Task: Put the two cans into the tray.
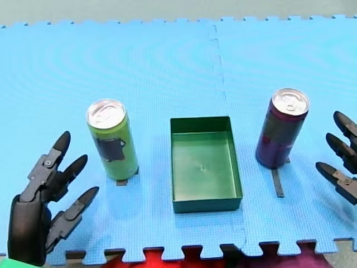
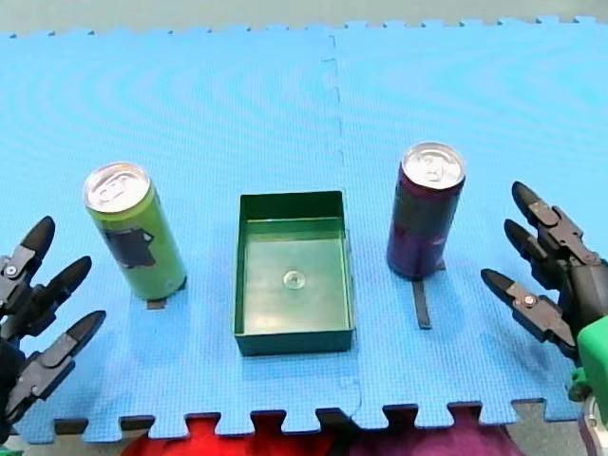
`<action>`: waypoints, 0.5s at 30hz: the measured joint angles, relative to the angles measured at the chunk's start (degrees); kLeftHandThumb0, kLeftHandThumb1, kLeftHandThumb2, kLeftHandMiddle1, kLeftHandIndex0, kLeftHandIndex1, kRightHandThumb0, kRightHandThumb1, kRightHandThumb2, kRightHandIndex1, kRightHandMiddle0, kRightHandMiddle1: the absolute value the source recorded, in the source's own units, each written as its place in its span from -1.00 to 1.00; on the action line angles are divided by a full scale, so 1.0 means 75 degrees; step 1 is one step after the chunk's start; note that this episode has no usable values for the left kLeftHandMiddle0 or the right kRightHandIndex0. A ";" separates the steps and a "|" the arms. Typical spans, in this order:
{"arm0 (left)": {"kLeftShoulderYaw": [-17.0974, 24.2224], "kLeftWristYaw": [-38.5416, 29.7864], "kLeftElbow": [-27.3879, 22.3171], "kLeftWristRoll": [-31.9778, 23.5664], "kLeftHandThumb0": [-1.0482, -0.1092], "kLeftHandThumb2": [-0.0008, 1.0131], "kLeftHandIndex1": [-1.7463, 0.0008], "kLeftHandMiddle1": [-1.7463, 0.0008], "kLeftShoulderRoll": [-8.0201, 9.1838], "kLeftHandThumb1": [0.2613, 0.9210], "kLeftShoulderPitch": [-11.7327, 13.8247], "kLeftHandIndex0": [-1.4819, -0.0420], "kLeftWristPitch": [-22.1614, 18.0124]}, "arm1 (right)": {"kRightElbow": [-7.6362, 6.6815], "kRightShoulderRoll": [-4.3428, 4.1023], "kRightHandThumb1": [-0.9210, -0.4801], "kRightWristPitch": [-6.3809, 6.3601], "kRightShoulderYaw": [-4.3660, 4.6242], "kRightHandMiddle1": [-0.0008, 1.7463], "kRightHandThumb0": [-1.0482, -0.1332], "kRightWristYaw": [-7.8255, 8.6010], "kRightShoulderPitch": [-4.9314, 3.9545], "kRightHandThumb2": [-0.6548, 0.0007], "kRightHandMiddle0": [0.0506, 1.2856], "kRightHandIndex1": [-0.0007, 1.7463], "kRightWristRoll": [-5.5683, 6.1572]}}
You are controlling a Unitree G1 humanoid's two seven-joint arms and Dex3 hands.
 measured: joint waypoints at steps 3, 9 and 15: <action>0.0004 -0.0010 -0.0013 -0.0006 -1.00 -0.99 1.00 0.99 0.0013 0.99 0.0003 0.52 0.0007 | -0.0001 0.0002 -0.73 0.0000 0.0034 -0.99 -1.00 -0.0046 0.0035 1.00 -0.40 -0.98 -0.0053; 0.0010 -0.0033 -0.0006 -0.0011 -1.00 -0.99 1.00 0.99 0.0036 0.99 -0.0007 0.51 0.0013 | -0.0033 0.0023 -0.61 0.0012 0.0070 -0.99 -1.00 -0.0028 0.0038 1.00 -0.40 -0.99 -0.0050; 0.0014 -0.0063 0.0001 -0.0025 -1.00 -0.99 1.00 1.00 0.0044 0.99 -0.0018 0.51 0.0020 | -0.0137 0.0097 -0.56 0.0011 0.0065 -0.99 -1.00 0.0008 0.0047 1.00 -0.40 -0.99 -0.0001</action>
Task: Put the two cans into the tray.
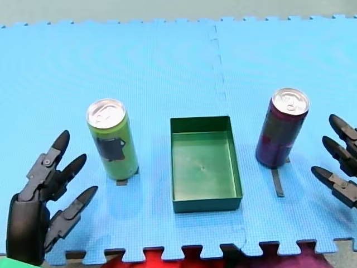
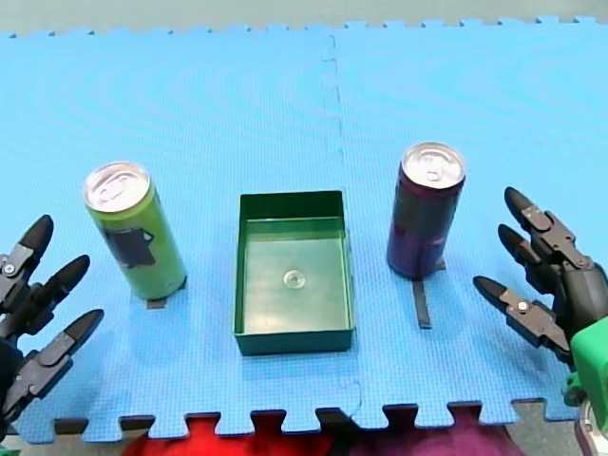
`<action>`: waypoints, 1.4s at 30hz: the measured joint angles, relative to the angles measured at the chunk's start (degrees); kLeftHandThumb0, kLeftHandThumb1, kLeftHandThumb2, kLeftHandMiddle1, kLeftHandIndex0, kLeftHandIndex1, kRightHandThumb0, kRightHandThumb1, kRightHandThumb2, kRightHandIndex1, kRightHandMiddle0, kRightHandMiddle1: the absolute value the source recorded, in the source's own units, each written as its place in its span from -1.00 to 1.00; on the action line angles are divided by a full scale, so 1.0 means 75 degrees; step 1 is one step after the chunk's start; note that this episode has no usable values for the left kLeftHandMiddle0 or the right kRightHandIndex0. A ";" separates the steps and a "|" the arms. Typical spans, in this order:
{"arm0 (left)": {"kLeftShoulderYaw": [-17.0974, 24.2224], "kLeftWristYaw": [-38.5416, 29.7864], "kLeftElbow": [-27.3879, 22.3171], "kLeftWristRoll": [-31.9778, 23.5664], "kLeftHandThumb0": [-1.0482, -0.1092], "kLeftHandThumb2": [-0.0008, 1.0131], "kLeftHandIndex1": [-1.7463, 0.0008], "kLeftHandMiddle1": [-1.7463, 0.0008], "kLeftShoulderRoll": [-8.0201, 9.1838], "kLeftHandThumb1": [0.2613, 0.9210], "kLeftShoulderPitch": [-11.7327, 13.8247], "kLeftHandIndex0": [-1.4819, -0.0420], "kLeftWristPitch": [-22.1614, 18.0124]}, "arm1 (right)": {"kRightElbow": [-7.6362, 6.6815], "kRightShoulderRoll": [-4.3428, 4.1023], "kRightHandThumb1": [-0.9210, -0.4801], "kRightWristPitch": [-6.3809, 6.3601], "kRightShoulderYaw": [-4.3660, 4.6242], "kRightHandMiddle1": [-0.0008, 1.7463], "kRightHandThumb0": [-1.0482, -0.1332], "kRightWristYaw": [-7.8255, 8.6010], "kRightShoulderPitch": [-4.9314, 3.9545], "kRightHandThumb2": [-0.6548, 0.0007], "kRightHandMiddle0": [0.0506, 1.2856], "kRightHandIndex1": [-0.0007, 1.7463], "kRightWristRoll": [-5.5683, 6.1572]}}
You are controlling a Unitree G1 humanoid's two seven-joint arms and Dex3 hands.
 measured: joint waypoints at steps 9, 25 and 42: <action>0.0016 -0.0041 0.0002 -0.0058 -1.00 -1.00 1.00 1.00 0.0030 0.99 -0.0009 0.51 0.0017 | -0.0060 0.0063 -0.52 -0.0007 0.0083 -1.00 -1.00 -0.0201 0.0022 1.00 -0.42 -1.00 -0.0093; 0.0049 -0.0152 0.0131 -0.0184 -1.00 -1.00 1.00 0.99 0.0074 0.99 -0.0071 0.50 0.0021 | -0.0048 0.0107 0.50 0.0486 0.0033 -1.00 -0.61 0.1031 -0.0067 1.00 -0.50 -1.00 0.0394; 0.0143 -0.0171 0.0425 -0.0162 -1.00 -0.99 0.99 0.99 0.0137 1.00 -0.0247 0.48 -0.0168 | -0.0182 0.0082 0.45 0.0723 0.0222 -1.00 -0.27 0.0987 -0.0128 0.99 -0.55 -1.00 0.0173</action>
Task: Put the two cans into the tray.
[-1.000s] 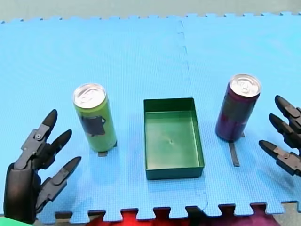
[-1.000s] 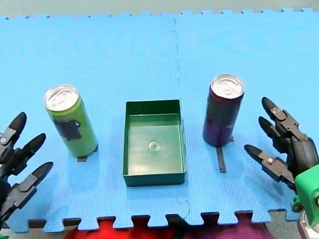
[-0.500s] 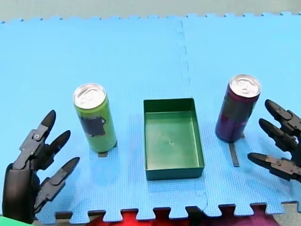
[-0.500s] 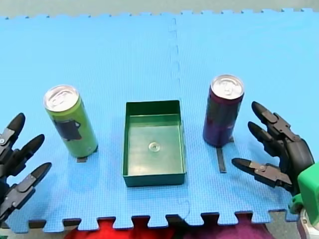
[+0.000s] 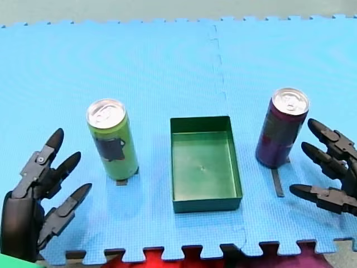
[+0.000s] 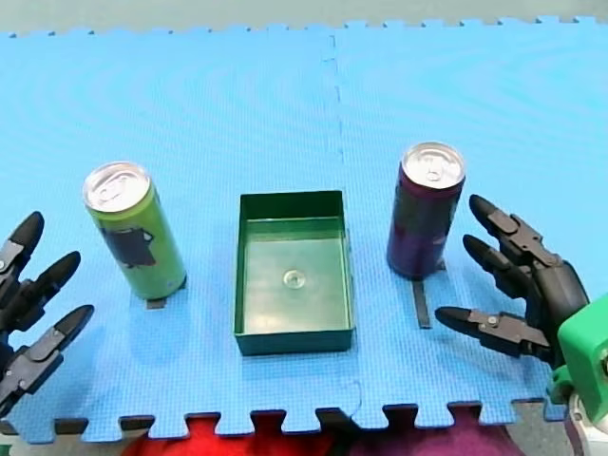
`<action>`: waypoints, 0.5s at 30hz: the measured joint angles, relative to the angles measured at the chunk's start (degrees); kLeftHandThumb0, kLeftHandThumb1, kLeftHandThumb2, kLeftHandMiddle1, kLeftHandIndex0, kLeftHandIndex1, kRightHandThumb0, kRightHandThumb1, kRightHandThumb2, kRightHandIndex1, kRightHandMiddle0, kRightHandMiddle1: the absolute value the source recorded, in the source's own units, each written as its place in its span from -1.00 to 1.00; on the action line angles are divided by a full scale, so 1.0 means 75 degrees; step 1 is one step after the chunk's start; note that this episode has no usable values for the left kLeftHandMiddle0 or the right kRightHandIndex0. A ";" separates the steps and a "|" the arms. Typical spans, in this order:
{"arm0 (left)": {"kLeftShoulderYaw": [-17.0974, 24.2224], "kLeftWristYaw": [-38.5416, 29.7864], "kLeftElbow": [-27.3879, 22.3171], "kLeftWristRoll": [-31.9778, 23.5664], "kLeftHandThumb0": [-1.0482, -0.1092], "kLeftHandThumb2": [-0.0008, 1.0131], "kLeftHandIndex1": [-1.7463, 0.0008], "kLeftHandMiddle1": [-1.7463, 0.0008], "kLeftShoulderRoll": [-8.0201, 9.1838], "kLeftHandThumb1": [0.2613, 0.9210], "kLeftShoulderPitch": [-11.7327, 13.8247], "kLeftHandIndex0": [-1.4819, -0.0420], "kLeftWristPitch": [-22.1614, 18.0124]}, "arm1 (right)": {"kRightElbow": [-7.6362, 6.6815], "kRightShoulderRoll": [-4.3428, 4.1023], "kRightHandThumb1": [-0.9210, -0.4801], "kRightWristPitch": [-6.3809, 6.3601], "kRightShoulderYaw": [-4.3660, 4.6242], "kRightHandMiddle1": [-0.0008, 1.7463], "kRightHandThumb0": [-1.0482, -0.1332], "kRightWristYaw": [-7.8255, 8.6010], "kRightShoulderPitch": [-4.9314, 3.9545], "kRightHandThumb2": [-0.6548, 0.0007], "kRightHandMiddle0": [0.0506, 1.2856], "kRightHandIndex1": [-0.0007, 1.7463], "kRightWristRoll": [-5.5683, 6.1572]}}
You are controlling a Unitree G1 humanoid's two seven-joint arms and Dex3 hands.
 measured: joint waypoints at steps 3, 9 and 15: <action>0.0002 0.0018 0.0001 0.0022 -1.00 -0.99 0.99 0.99 0.0003 1.00 -0.0009 0.48 -0.0002 | -0.0041 0.0013 0.44 0.0067 0.0033 -1.00 -0.26 -0.0071 -0.0013 0.99 -0.56 -1.00 -0.0042; 0.0000 0.0042 -0.0034 0.0038 -1.00 -0.96 0.99 0.99 0.0006 1.00 -0.0006 0.48 -0.0001 | -0.0056 0.0031 0.41 0.0197 0.0073 -1.00 -0.27 -0.0189 -0.0104 0.99 -0.57 -1.00 -0.0068; -0.0005 0.0052 -0.0123 0.0059 -1.00 -0.94 0.99 0.99 0.0009 1.00 0.0016 0.47 0.0038 | -0.0004 0.0061 0.38 0.0311 0.0104 -1.00 -0.29 -0.0301 -0.0280 0.99 -0.59 -1.00 -0.0102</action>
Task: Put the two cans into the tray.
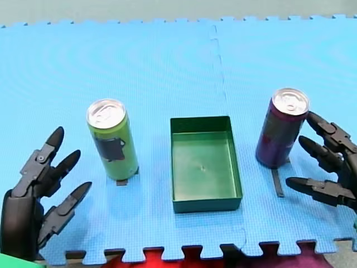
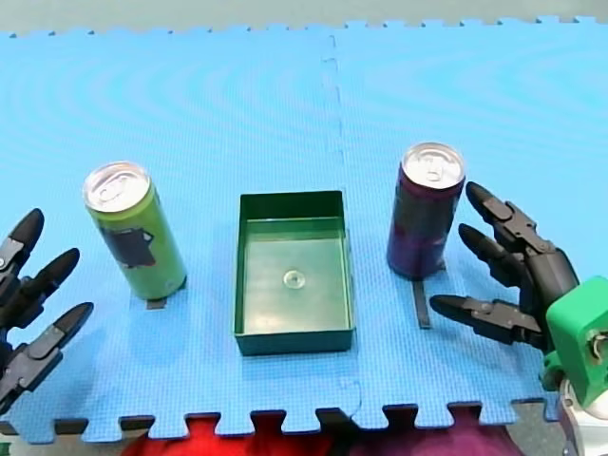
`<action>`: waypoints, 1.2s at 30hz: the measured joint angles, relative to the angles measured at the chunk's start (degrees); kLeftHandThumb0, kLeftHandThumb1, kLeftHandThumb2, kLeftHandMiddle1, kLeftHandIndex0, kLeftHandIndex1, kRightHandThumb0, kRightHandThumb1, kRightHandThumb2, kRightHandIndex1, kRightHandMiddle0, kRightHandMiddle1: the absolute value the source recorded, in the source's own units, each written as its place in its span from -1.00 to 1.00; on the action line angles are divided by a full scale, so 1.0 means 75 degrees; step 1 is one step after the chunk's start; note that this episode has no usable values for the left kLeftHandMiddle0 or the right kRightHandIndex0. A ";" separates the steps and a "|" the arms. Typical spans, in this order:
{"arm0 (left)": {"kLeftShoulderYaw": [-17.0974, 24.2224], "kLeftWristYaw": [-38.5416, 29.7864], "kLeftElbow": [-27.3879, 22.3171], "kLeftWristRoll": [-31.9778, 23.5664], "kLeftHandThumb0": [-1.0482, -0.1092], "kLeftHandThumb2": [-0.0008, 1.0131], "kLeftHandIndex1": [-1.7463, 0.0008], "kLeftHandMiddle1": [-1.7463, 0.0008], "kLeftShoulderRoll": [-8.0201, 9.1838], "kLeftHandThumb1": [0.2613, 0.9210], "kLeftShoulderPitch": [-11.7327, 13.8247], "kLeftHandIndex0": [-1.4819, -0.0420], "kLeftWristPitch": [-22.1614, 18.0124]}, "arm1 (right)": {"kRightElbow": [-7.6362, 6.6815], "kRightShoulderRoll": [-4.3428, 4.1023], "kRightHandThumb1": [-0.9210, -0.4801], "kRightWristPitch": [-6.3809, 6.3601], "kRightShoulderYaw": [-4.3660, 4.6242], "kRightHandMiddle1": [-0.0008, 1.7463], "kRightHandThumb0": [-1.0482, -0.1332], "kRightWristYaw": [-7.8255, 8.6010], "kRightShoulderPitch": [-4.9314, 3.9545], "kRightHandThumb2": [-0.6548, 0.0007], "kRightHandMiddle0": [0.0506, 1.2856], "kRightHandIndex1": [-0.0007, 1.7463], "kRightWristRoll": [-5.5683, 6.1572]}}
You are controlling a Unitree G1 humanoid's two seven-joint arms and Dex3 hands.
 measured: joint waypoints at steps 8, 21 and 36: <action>-0.0008 0.0003 -0.0074 0.0009 -1.00 -0.92 0.99 0.99 0.0010 1.00 0.0025 0.47 0.0067 | 0.0060 0.0055 0.38 -0.0106 -0.0014 -1.00 -0.27 0.0146 -0.0088 0.99 -0.58 -0.99 0.0051; -0.0027 0.0025 -0.0241 0.0044 -1.00 -0.89 0.99 0.99 0.0017 1.00 0.0103 0.47 0.0158 | 0.0081 0.0180 0.36 -0.0244 -0.0023 -1.00 -0.23 0.0246 -0.0222 0.99 -0.59 -0.99 0.0069; -0.0033 0.0038 -0.0303 0.0047 -1.00 -0.86 0.99 0.99 0.0020 1.00 0.0116 0.46 0.0184 | 0.0086 0.0288 0.35 -0.0269 0.0076 -1.00 -0.22 -0.0039 -0.0364 0.99 -0.60 -0.99 -0.0087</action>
